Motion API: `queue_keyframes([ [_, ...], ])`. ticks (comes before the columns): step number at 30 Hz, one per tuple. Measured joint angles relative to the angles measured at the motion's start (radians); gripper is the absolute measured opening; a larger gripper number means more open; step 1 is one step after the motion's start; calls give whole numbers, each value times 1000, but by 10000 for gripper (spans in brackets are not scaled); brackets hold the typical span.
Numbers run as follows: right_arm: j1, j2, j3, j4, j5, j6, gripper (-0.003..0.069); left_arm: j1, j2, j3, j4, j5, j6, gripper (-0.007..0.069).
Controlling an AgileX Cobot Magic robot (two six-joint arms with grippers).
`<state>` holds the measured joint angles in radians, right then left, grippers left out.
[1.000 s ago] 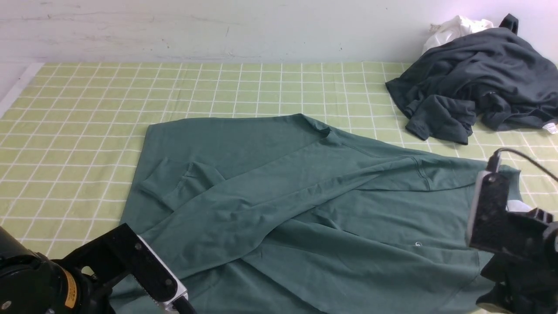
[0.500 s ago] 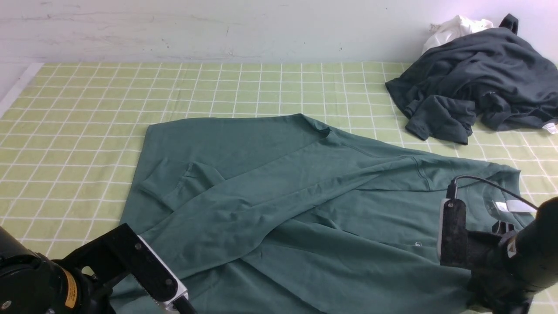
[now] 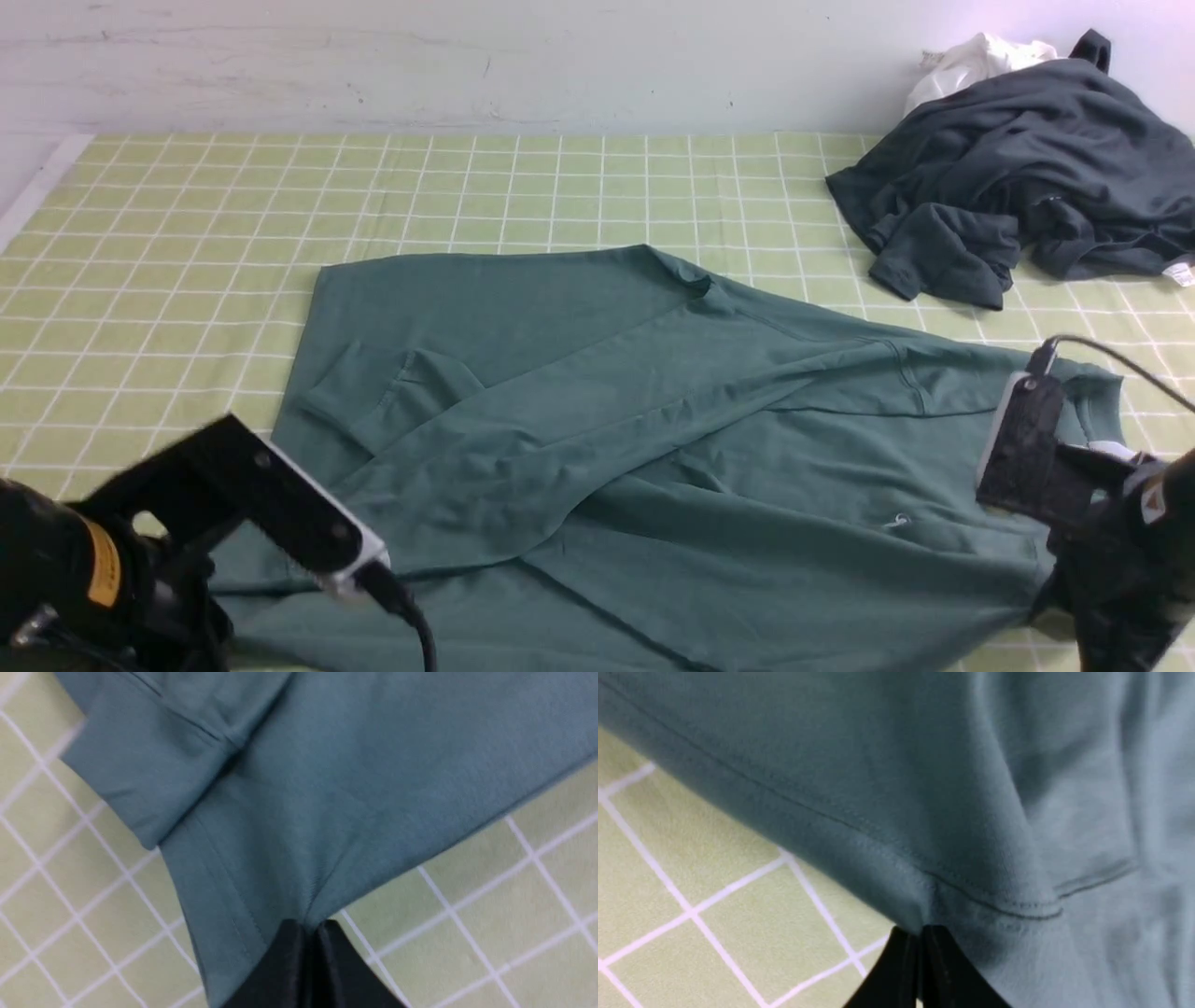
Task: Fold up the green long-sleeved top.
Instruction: Use both arms to drag the lower edge of the fabric forward and fold it over the upper edge
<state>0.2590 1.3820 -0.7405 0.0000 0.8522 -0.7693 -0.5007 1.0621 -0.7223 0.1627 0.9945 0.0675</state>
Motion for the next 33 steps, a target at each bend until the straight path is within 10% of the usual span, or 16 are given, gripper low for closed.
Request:
queue_keyframes([
  [16, 0, 462, -616, -112, -233, 19, -4, 366, 534, -556, 130, -390, -145, 6],
  [33, -72, 891, -1122, -146, -190, 174, -3, 393, 1205, -1188, 234, -423, -148, 39],
])
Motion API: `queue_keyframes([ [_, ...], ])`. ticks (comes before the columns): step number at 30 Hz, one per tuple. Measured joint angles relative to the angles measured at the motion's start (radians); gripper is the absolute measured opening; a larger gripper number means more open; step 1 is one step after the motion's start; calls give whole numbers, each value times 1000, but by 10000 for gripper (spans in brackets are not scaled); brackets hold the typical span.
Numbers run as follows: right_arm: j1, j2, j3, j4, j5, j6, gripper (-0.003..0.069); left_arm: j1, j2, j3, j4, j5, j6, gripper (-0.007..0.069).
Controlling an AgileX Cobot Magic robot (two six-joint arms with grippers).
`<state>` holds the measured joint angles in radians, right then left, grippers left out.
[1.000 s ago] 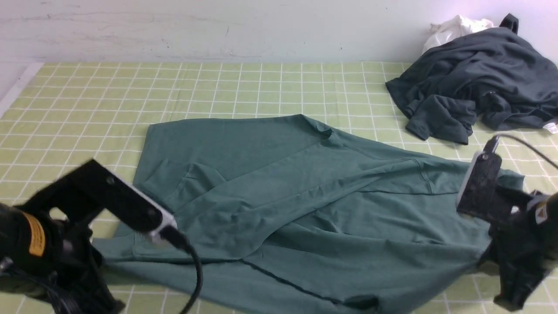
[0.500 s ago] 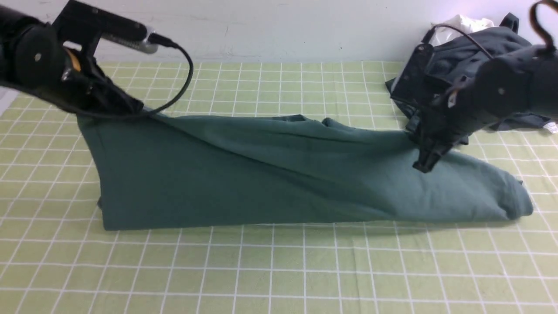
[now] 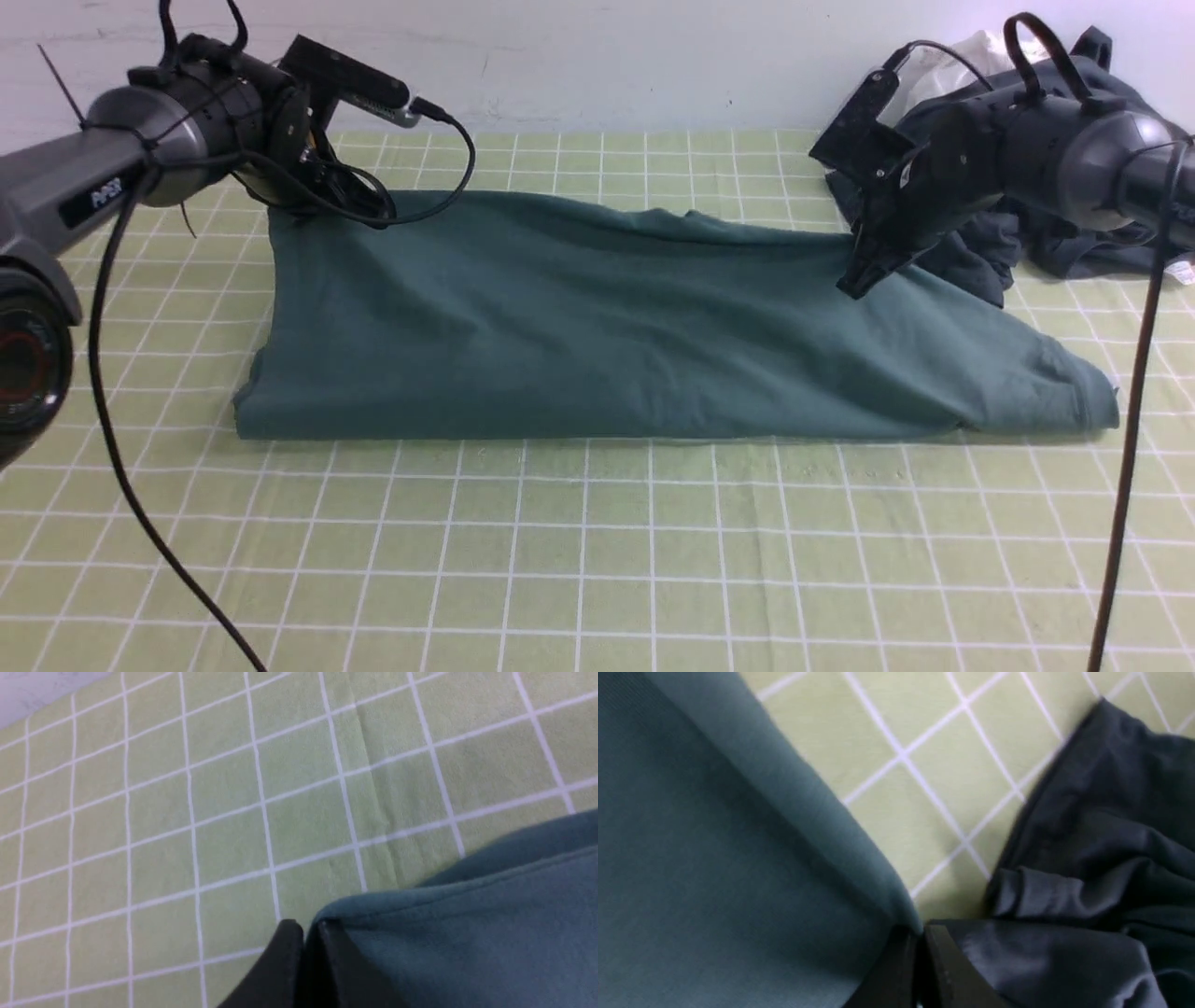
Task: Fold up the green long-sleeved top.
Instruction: Use both arms to drag the lower edge of the fabric forward and fold it over the upper edge, then use the right arm to clamp the right edge of the fabric
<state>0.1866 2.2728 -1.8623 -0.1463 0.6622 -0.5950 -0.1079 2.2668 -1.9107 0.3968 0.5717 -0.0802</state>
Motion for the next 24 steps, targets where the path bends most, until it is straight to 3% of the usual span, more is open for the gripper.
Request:
queue_keyframes([
  [3, 0, 4, -2, 4, -15, 16, 20, 0, 38, -41, 4, 0, 0, 100],
  [6, 0, 1, -13, -25, -21, 55, 114, 0, 52, -86, 6, 31, -2, 215],
  [9, 0, -24, -31, -110, 36, 184, 251, 0, 30, -147, 6, 154, -8, 329],
  [12, 0, -80, -41, -211, 163, 346, 336, 0, -33, -195, 5, 293, 12, 373],
  [15, -17, -148, -48, -259, 313, 518, 384, 0, -158, -204, -29, 420, 74, 373],
  [18, -92, -195, -40, -190, 494, 654, 421, 4, -353, -171, -140, 487, 141, 333],
  [24, -263, -191, 150, 51, 479, 676, 447, 4, -781, 153, -405, 424, 273, 191],
])
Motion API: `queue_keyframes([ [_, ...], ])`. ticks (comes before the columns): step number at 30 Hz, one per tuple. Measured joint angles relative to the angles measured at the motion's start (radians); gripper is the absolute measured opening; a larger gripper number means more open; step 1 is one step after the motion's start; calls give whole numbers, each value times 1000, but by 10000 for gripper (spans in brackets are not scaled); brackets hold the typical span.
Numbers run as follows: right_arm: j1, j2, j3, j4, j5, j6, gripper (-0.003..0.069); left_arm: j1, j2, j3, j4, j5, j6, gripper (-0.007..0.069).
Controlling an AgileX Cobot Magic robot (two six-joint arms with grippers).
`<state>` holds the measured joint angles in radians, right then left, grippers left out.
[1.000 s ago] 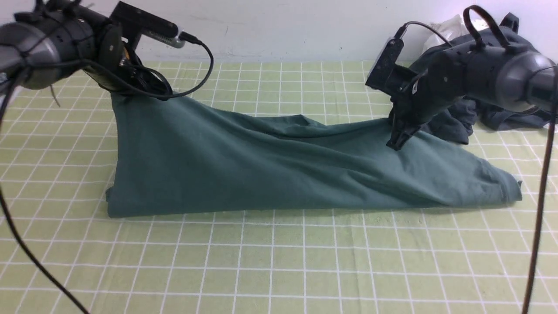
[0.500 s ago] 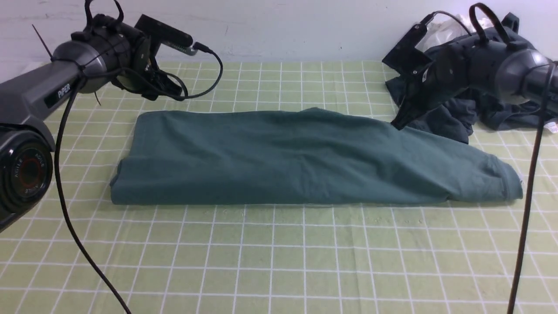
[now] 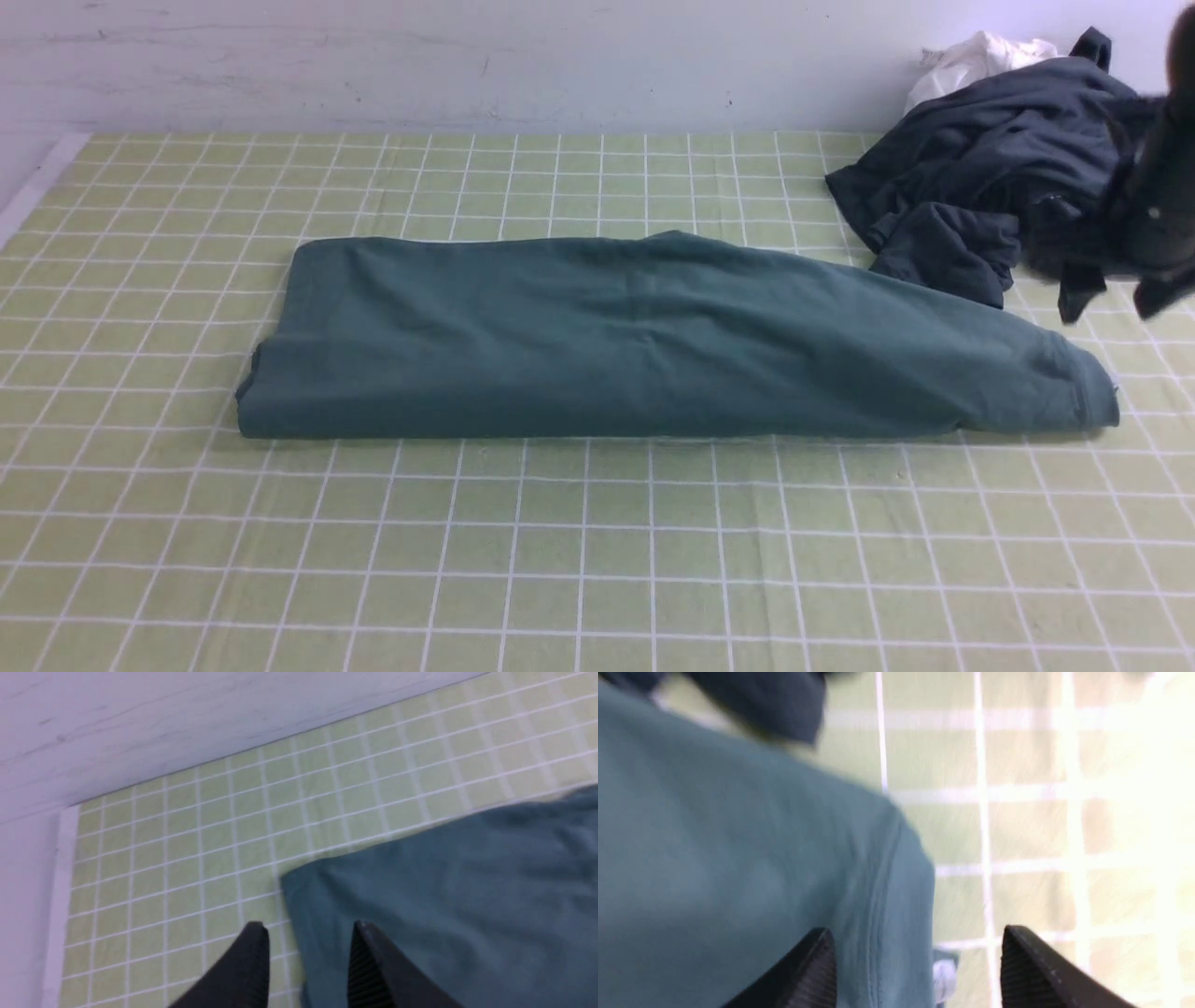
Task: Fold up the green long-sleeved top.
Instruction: Use the right arm to clamp the right edge of the fabric, then use the right arm to drag the right edge of the fabric to the left and folds it over the left edge
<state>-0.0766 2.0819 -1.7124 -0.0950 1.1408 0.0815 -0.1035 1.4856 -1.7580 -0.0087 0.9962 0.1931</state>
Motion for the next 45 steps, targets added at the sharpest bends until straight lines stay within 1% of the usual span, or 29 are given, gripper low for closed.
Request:
queue_keyframes([
  [2, -48, 10, 74, 53, -65, 3, 449, 0, -160, 198, -48, -85, 24, 136],
  [5, -90, 20, 118, 102, -133, 10, 449, 0, -337, 439, -60, -216, 34, 78],
  [8, -106, 42, 124, 159, -168, -3, 448, 0, -525, 674, -63, -367, 18, 19],
  [10, -107, 56, 124, 200, -170, -23, 437, 0, -598, 753, -63, -395, -7, 1],
  [11, -107, 62, 124, 219, -169, -35, 430, 0, -616, 777, -62, -394, -16, -2],
  [12, -107, 66, 124, 241, -161, -56, 408, 0, -642, 798, -59, -383, -20, -4],
  [14, -107, 69, 124, 273, -147, -107, 346, 0, -659, 822, -47, -332, -23, -4],
  [16, -107, 69, 117, 292, -120, -151, 261, 0, -659, 836, -24, -266, -23, -4],
  [17, -110, 69, 107, 296, -93, -178, 195, 0, -659, 843, -9, -223, -22, -4],
  [19, -112, 68, 82, 297, -58, -205, 96, 0, -659, 854, 20, -168, -25, -4],
  [20, -114, 63, 64, 290, -37, -217, 62, 0, -659, 859, 33, -141, -30, -4],
  [21, -117, 55, 42, 278, -15, -226, 51, 0, -659, 867, 41, -122, -39, -4],
  [24, -127, 20, -37, 226, 52, -233, 51, 0, -659, 903, 51, -108, -64, -4],
  [27, -142, -28, -164, 182, 94, -220, 51, 0, -658, 968, 57, -150, -72, -4],
  [29, -144, -52, -244, 215, 99, -213, 51, 0, -651, 1010, 57, -219, -73, -4],
  [30, -141, -62, -275, 255, 101, -212, 51, 0, -646, 1026, 57, -249, -76, -4],
  [32, -108, -81, -346, 359, 103, -230, 51, 0, -627, 1063, 48, -337, -82, -4],
  [33, -103, -83, -352, 383, 103, -236, 51, 0, -626, 1067, 48, -345, -83, -4],
  [34, -62, -88, -383, 456, 105, -254, 51, 0, -612, 1079, 30, -385, -90, -4],
  [37, 68, -88, -407, 661, 105, -307, 51, 0, -589, 1084, -11, -424, -95, -4],
  [39, 177, -78, -407, 761, 96, -351, 51, 0, -581, 1084, -36, -431, -97, -4],
  [41, 279, -63, -407, 821, 52, -394, 51, 0, -578, 1084, -51, -431, -97, -4],
  [42, 344, -46, -407, 856, 11, -420, 51, 0, -578, 1084, -60, -431, -97, -4],
  [45, 482, 11, -407, 903, -99, -496, 51, 0, -578, 1084, -63, -433, -97, -4],
])
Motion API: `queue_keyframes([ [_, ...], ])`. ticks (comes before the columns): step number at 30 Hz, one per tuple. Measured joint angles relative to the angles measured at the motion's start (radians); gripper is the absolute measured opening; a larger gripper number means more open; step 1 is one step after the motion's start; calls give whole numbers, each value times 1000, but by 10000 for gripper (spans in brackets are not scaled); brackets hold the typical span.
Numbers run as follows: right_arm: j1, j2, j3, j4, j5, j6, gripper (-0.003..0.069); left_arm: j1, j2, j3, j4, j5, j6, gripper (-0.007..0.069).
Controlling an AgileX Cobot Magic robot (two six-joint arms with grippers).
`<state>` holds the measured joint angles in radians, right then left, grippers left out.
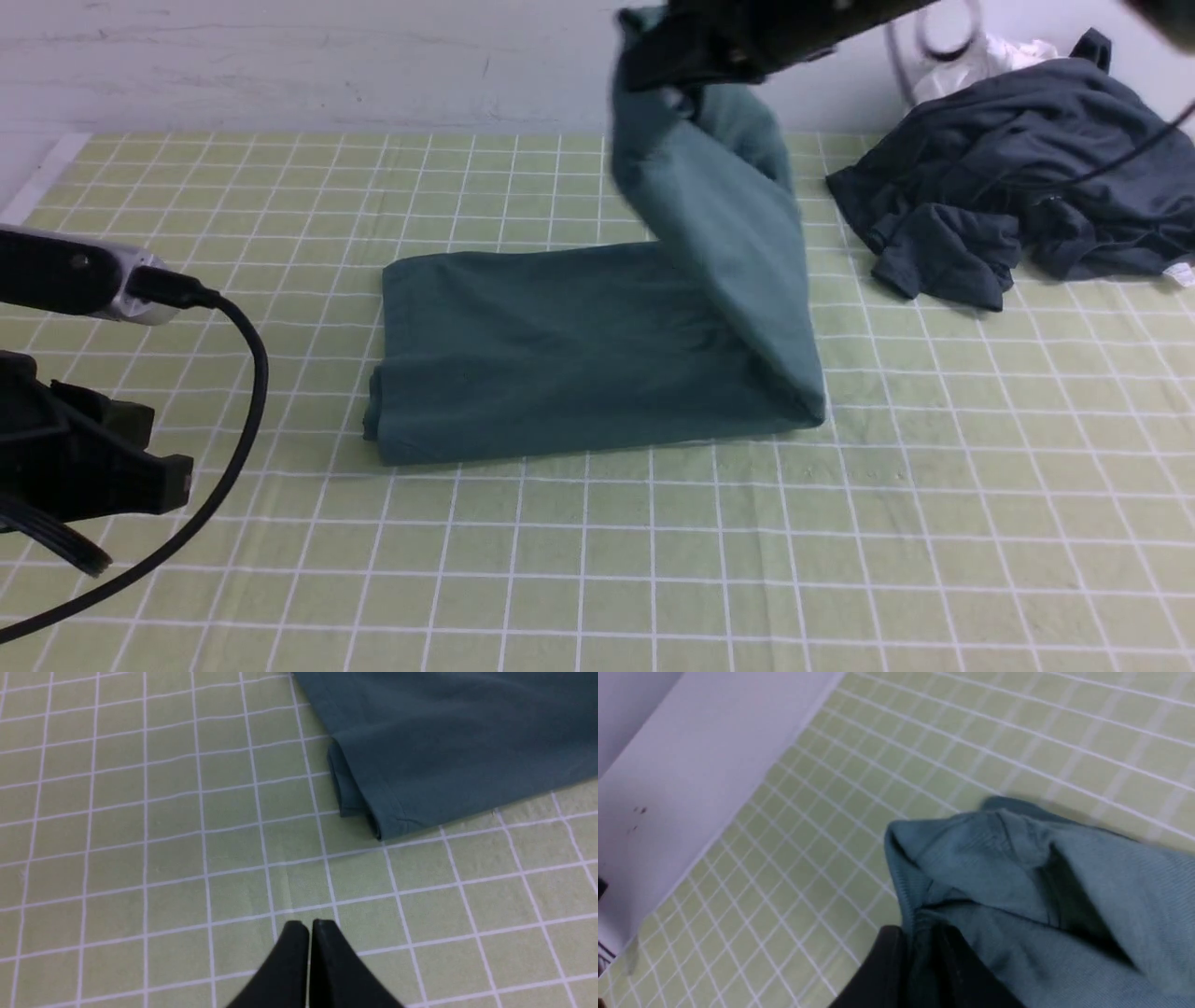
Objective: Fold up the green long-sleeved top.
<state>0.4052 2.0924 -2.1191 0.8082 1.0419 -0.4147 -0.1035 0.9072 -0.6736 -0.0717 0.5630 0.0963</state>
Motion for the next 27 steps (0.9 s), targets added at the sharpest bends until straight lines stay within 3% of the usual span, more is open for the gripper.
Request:
queue_keyframes([
  [5, 165, 142, 0, 12, -236, -91, 52, 0, 0, 0, -2, -2, 0, -4],
  [9, 222, 228, 0, 17, -399, -140, 92, 0, 0, 0, -3, -2, 0, -4],
  [15, 218, 256, -1, 29, -490, -159, 312, 0, 0, 0, -11, 9, 0, -4],
  [18, 211, 256, -31, 29, -451, -159, 372, 0, 0, 0, -45, 10, 0, -4],
  [22, 206, 256, -74, 9, -351, -159, 340, 0, -9, 0, -82, 11, 0, -4],
  [25, 203, 254, -120, -142, -133, -150, 213, 0, -46, 0, -92, 12, 23, -4],
  [26, 203, 255, -123, -154, -117, -148, 203, 0, -46, 0, -92, 12, 27, -4],
  [27, 201, 245, -146, -241, 3, -125, 134, 0, -73, 0, -93, 12, 56, -4],
])
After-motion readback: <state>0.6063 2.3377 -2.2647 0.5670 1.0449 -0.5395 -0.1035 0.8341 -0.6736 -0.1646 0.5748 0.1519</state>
